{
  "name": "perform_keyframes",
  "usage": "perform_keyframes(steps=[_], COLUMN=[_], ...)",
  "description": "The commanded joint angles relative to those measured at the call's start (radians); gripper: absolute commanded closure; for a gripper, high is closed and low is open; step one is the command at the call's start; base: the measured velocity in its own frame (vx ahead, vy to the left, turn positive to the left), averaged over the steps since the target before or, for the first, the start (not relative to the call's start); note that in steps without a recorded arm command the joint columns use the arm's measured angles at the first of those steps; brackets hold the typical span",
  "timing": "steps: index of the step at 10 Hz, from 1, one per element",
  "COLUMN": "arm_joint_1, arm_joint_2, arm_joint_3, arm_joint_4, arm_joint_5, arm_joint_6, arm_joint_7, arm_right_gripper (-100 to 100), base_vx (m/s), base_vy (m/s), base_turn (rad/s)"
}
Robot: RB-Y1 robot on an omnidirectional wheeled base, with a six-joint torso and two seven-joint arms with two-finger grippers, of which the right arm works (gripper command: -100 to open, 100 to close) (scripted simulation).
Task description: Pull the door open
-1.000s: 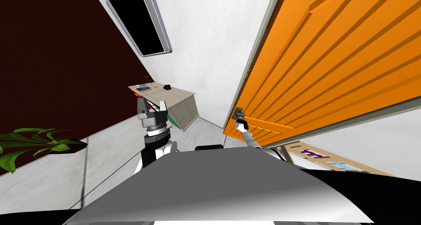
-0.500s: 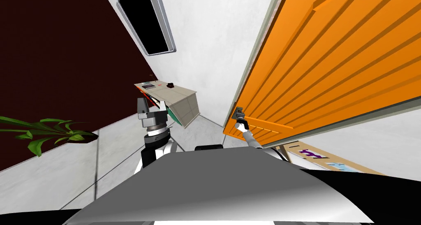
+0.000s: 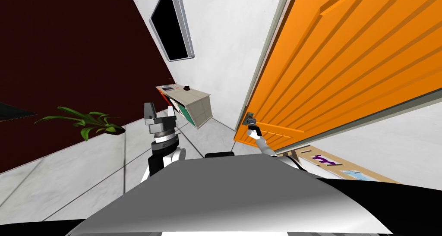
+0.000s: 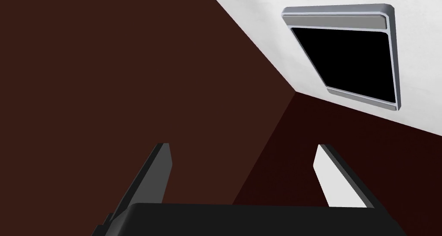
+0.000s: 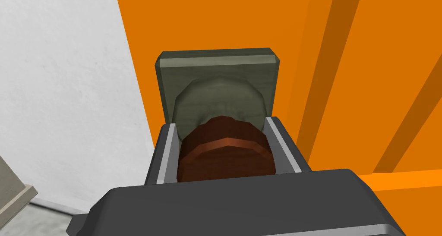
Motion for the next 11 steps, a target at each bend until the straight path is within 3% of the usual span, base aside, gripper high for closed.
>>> perform_keyframes(steps=[1,3,11], arm_joint_1=[0.006,0.005,0.032], arm_joint_2=[-0.008,-0.01,-0.055], arm_joint_3=[0.019,0.021,0.111], arm_joint_4=[-0.014,-0.006,-0.052], arm_joint_5=[0.001,0.002,0.015], arm_joint_6=[0.007,0.004,0.008], arm_joint_7=[-0.022,-0.024,-0.099], arm_right_gripper=[100,100,100], base_vx=[-0.258,-0.158,-0.206], base_vy=[-0.037,-0.038,-0.054], base_turn=[0.115,0.07,0.105])
